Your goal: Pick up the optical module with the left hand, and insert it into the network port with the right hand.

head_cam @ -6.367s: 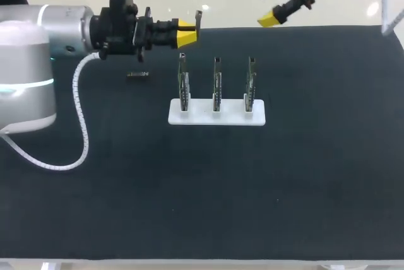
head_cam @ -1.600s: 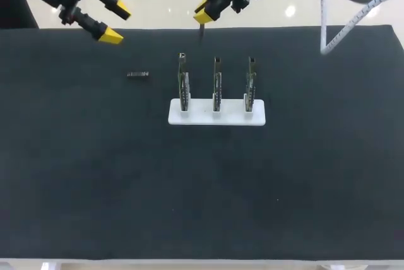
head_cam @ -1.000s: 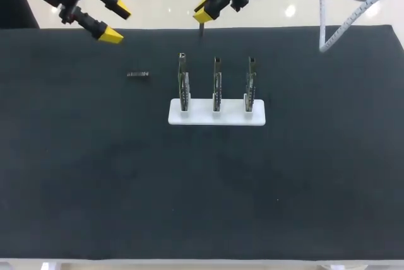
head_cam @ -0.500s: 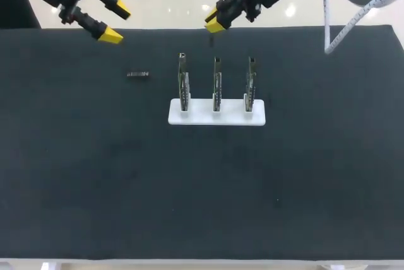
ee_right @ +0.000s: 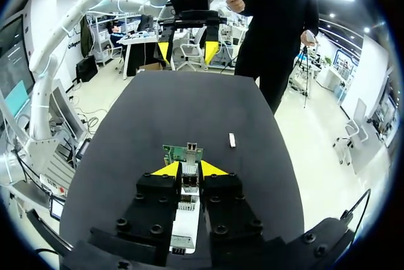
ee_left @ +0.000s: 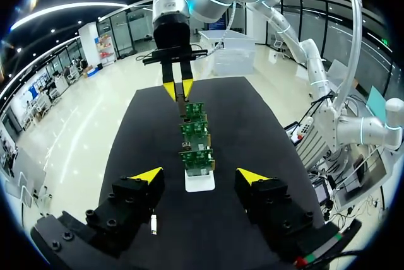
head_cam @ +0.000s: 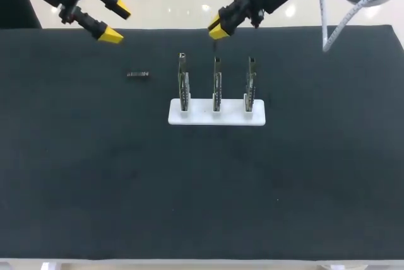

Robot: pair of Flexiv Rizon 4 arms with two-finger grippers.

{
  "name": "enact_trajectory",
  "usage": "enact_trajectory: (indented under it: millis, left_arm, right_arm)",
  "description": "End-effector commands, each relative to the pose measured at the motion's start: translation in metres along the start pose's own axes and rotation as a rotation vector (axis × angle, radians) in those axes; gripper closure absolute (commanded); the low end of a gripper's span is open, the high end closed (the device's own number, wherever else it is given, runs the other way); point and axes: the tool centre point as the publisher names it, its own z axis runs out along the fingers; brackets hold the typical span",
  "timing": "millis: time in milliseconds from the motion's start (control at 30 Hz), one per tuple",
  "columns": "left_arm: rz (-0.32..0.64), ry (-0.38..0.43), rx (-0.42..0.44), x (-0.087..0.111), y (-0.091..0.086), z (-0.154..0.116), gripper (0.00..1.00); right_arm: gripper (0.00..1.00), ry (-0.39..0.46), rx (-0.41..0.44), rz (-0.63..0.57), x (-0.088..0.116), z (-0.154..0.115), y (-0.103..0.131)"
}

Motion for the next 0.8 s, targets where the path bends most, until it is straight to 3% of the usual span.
enact_trajectory:
  millis: [33,800]
  left_arm:
    - [-0.001,0.003,0.001,-0.0004,0.0007,0.0003,0.0]
    - [-0.001,0.003,0.001,-0.0004,0.0007,0.0003,0.0]
  right_arm:
    - [1.0,0.003,-0.004,-0.001,0.0015,0.0012,-0.001]
    - [1.0,0.02,-0.009,0.001,0.0058,0.002,0.0032]
